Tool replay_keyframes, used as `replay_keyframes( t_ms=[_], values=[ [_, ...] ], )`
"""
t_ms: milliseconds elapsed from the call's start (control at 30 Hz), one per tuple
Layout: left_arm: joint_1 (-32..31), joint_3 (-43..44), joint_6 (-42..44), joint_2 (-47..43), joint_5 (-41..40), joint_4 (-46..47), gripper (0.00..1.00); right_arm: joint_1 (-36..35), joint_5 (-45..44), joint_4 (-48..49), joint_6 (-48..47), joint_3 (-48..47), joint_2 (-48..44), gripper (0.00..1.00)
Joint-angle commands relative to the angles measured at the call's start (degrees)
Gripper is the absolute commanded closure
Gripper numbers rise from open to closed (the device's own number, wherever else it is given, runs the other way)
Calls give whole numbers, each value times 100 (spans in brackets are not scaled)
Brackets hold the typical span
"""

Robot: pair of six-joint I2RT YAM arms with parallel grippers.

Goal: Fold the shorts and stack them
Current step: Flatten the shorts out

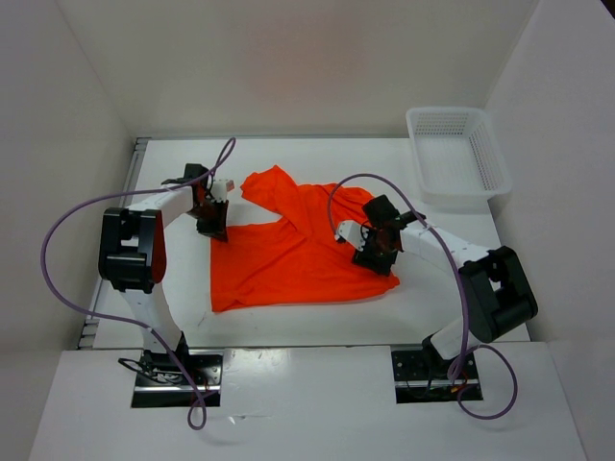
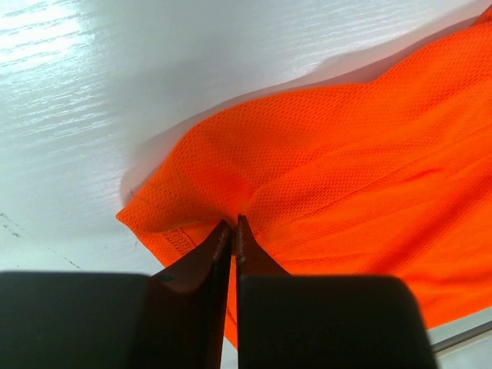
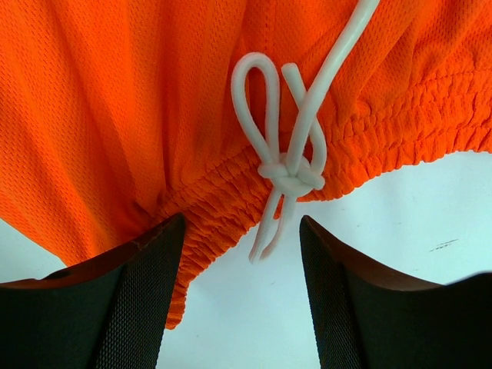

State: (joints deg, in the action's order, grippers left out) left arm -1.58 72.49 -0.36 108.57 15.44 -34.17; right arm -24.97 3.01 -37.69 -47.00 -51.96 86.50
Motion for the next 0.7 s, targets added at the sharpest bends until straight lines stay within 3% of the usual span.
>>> replay_keyframes(
  t_ms=[0, 167, 467, 667],
  values=[
    [35, 108, 36, 5, 143, 130, 93, -8, 7, 131, -46, 64, -89, 33],
    [96, 160, 36, -64, 381, 78, 100, -8, -194, 131, -318, 397, -195, 33],
    [528, 959, 36, -478, 381, -37, 100, -8, -397, 368, -450, 723, -300, 33],
    [580, 1329, 36, -328, 512, -37, 100, -8, -511, 482, -450, 381, -300, 24]
  ],
)
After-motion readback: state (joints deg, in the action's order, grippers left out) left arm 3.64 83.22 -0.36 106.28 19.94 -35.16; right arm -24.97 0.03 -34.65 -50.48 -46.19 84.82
